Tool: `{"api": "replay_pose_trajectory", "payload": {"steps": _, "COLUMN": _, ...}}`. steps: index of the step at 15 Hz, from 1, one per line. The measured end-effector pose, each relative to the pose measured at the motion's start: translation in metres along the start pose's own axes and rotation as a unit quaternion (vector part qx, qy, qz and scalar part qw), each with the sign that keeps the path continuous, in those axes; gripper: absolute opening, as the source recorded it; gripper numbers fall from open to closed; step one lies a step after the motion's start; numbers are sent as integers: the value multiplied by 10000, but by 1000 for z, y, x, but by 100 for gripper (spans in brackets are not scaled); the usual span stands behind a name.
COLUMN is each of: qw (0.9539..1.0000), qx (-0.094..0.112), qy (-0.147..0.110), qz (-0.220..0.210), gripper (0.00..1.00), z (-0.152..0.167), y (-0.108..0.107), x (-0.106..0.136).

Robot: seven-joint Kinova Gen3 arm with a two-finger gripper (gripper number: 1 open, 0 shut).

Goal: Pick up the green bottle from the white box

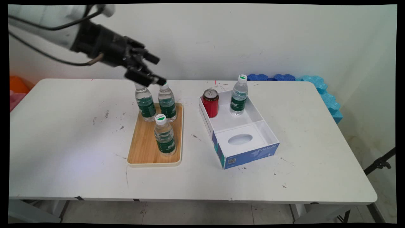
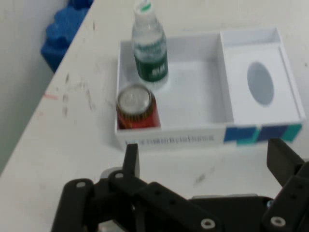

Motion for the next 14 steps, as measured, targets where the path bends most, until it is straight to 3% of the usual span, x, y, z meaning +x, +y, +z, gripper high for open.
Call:
{"api": "replay_pose_trajectory", "payload": {"steps": 8, "qw": 9995, "qx": 285, "qy": -58, "qz": -110, "gripper": 100, "z": 90, "y": -10, "x": 52}}
{"api": "replay_pose_trajectory", "payload": {"steps": 14, "qw": 9986, "qx": 399, "qy": -268, "qz": -208, "gripper": 100, "z": 171, "y": -13, "x": 67}}
